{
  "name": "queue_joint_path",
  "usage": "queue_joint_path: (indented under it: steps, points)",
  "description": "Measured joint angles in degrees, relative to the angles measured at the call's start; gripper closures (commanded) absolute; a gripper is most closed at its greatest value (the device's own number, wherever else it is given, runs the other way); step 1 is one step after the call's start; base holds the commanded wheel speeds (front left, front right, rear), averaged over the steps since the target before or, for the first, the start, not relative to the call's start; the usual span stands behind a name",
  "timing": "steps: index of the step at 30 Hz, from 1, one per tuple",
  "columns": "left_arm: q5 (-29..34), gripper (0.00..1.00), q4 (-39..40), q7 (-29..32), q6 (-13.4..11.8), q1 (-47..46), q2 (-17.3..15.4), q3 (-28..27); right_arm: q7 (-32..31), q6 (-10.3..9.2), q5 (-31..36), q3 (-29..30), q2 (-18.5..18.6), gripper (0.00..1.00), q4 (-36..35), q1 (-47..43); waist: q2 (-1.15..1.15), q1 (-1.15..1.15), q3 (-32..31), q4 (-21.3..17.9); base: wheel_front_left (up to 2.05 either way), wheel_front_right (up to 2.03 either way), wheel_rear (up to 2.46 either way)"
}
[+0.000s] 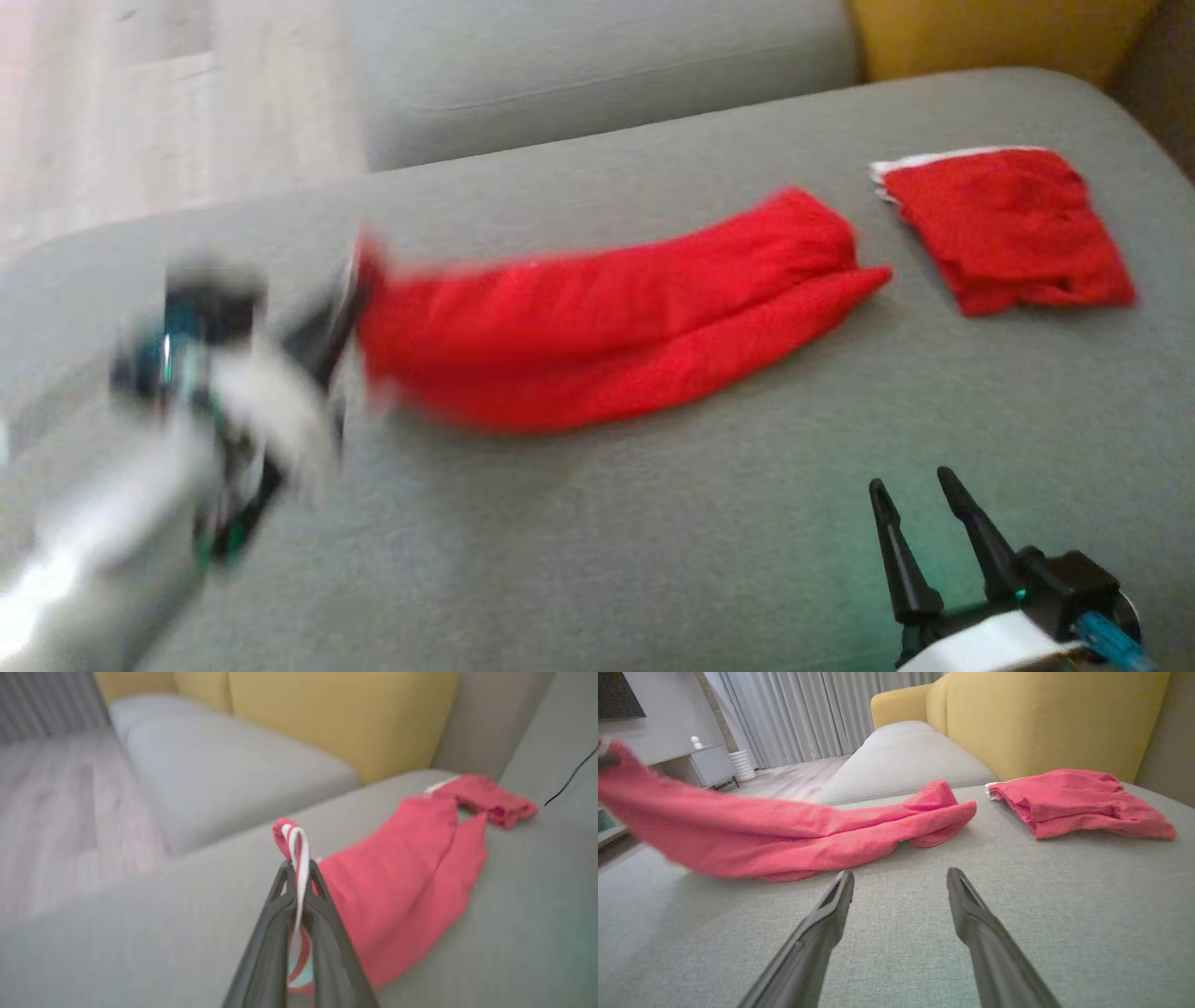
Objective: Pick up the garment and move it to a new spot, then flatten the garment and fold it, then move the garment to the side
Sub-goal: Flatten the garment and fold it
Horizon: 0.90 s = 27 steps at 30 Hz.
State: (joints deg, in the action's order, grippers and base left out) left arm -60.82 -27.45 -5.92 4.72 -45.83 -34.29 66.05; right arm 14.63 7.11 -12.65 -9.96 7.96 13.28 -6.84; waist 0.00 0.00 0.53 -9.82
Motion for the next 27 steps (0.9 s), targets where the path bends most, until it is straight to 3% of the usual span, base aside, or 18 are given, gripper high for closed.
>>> queue_joint_path:
  steps: [6, 7, 8, 9, 10, 16, 20, 21, 22, 23, 27]
  points:
    - [-6.16, 1.0, 8.89, -5.16, -7.56, 20.53, -6.6, 0.62, 0.0, 0.0, 0.04, 1.22, -0.05, 0.0, -0.13, -1.36, 0.0, 0.0, 0.54, 4.9, 0.0, 0.0, 0.0]
    - [-6.76, 0.94, 10.33, -5.63, -8.58, 22.26, -7.36, 0.54, 0.0, 0.0, 0.04, 1.3, -0.05, 0.0, -0.14, -1.44, 0.0, 0.0, 0.55, 5.52, 0.0, 0.0, 0.0]
    - [-7.39, 0.65, 11.72, -5.97, -9.5, 23.53, -8.04, 0.34, 0.0, 0.0, 0.04, 1.43, -0.05, 0.0, -0.15, -1.54, 0.0, 0.0, 0.54, 6.08, 0.0, 0.0, 0.0]
    - [-7.83, 0.23, 13.07, -6.35, -10.22, 24.38, -8.69, 0.12, 0.0, 0.0, 0.04, 1.49, -0.05, 0.0, -0.16, -1.7, 0.0, 0.0, 0.53, 6.62, 0.0, 0.0, 0.0]
    - [-7.89, 0.0, 14.16, -6.71, -10.79, 24.92, -9.2, -0.56, 0.0, 0.0, 0.04, 1.46, -0.03, 0.0, -0.16, -1.92, 0.0, 0.0, 0.51, 7.12, 0.0, 0.0, 0.0]
    - [-8.16, 0.0, 19.28, -7.84, -14.96, 25.09, -11.24, -4.78, 0.0, 0.0, 0.04, 0.96, 0.11, 0.0, -0.14, -2.07, 0.0, 0.0, 0.13, 8.62, 0.0, 0.0, 0.0]
    - [-4.59, 0.0, 22.91, -8.29, -19.3, 25.15, -11.21, -8.1, 0.0, 0.0, -0.04, 0.86, 0.83, 0.0, 0.38, -0.96, 0.0, 0.01, 0.64, 9.38, 0.0, 0.0, 0.0]
    - [-4.59, 0.0, 22.91, -8.29, -19.3, 25.15, -11.21, -8.1, 0.0, 0.0, -0.04, 0.86, 0.83, 0.0, 0.38, -0.96, 0.0, 0.01, 0.64, 9.38, 0.0, 0.0, 0.0]
    - [-0.24, 0.0, 25.24, -8.35, -22.99, 25.4, -9.66, -13.79, 0.0, 0.0, -0.77, 1.03, 1.52, 0.0, 0.66, 0.65, 0.0, 0.0, 0.94, 10.05, 0.0, 0.0, 0.0]
    - [2.67, 0.0, 26.71, -8.37, -24.7, 25.71, -8.57, -16.56, 0.0, 0.0, -1.1, 1.09, 1.9, 0.0, 0.98, 1.8, 0.0, 0.01, 1.09, 10.47, 0.0, 0.0, 0.0]
    - [12.02, 0.0, 31.92, -8.55, -28.87, 31.79, -2.19, -23.31, 0.0, 0.0, -3.2, 1.31, 3.43, 0.0, 3.88, 7.06, 0.0, 0.01, 1.71, 12.76, 0.0, 0.0, 0.0]
